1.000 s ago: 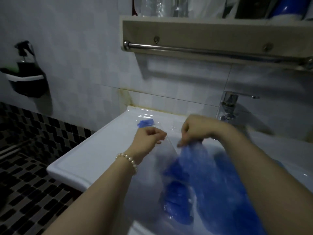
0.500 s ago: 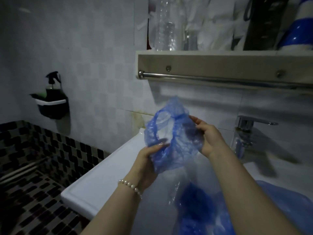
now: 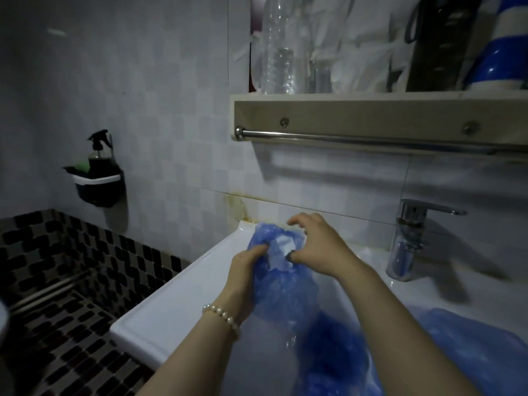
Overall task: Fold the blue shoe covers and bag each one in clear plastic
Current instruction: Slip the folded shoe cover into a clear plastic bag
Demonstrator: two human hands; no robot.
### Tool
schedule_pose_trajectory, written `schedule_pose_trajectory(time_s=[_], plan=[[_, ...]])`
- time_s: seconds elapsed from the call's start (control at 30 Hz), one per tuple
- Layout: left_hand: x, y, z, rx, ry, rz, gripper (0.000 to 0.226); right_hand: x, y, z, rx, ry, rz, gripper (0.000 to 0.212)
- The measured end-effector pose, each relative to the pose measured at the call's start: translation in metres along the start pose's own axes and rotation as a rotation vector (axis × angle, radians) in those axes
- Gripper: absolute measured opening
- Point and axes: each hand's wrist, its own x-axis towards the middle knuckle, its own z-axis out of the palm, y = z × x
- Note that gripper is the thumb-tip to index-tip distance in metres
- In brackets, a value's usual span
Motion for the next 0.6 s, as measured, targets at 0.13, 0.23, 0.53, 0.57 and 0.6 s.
schedule_pose_trajectory(time_s=[0.13,0.23,0.53,0.57,0.6], plan=[[-0.014,0.018,0.001,0.27,-0.159,-0.008,0.018,-0.004,0.006,0.01,-0.134,0.026,0.221,0.032],[-0.009,0.029,-0.013,0.596,-0.005,0.042,0.022,-0.001,0.008,0.006,-0.015,0.036,0.322,0.018],[-0.024,0.052,-0.029,1.372,0.442,0.622,0.077,-0.006,-0.03,-0.001,0.354,-0.032,0.303,0.01],[-0.025,0.053,-0.028,1.391,0.412,0.682,0.068,-0.008,-0.033,-0.002,0.377,-0.051,0.296,0.01],[-0.026,0.053,-0.027,1.414,0.37,0.688,0.059,-0.009,-0.035,-0.003,0.4,-0.083,0.281,0.012]])
